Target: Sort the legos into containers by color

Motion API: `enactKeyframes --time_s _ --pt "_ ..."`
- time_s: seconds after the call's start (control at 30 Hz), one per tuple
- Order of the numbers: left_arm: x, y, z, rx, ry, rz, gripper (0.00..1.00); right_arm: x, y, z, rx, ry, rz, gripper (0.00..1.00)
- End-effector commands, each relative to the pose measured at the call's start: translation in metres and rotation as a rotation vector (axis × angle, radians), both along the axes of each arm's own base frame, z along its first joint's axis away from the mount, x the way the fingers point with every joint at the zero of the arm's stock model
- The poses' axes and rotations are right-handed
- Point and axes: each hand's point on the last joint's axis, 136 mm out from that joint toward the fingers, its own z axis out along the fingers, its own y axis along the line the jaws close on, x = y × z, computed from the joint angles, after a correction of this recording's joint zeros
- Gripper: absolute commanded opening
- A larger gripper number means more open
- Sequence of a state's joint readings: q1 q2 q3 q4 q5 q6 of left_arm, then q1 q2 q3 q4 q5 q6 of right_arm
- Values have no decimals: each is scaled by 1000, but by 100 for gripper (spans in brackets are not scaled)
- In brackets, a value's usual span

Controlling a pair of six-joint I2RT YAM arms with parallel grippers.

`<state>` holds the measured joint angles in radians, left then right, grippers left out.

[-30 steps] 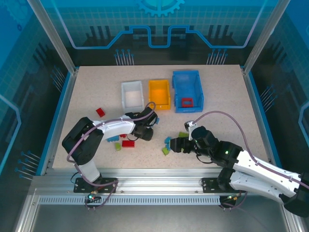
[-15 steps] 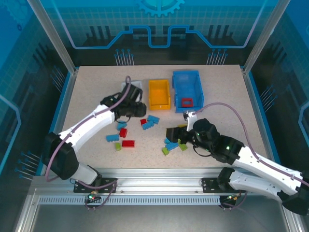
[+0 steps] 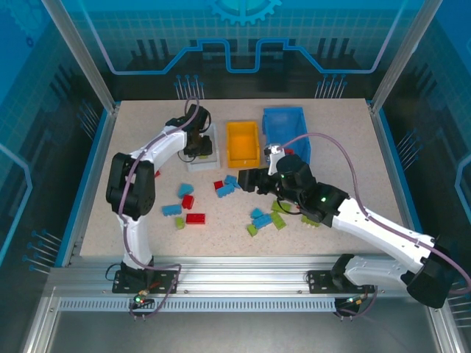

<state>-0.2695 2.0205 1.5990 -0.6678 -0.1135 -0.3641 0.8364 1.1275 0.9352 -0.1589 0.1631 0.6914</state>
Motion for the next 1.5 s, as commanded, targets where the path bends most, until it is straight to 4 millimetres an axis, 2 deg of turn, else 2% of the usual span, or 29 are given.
enactKeyframes --time_s 0.0,0.13,0.23,0.33,0.53,0.7,0.87,1.0,1.13,1.23,1.3,1.47 --pt "11 0 0 -29 3 7 30 4 1 3 16 4 -1 76" --pt "10 -7 -2 -70 12 2 44 5 -4 -16 -29 47 -23 76" --pt "6 -9 9 -96 -5 5 53 7 -9 -24 -58 68 -44 77" --pt "3 -13 27 -132 -33 3 58 9 -13 -29 -86 82 -67 77" --pt "-13 -18 76 -217 -118 20 58 13 -24 -41 -162 144 -146 73" --pt "-53 -20 113 -280 -198 27 68 13 -1 -73 -198 261 -198 70" --pt "-119 -36 137 -364 -292 -45 72 17 19 -108 -253 358 -248 68" --pt "-171 -40 140 -433 -330 -73 75 18 11 -123 -366 361 -255 70" --pt "-213 -43 142 -534 -342 -94 76 9 3 -147 -581 326 -80 73" --pt "-234 -48 145 -596 -338 -130 77 -3 -6 -172 -751 304 109 76" --pt "-242 -51 148 -618 -336 -147 77 -10 -9 -184 -793 320 198 78" --pt "-250 -52 154 -637 -339 -154 77 -12 -9 -196 -811 379 296 80"
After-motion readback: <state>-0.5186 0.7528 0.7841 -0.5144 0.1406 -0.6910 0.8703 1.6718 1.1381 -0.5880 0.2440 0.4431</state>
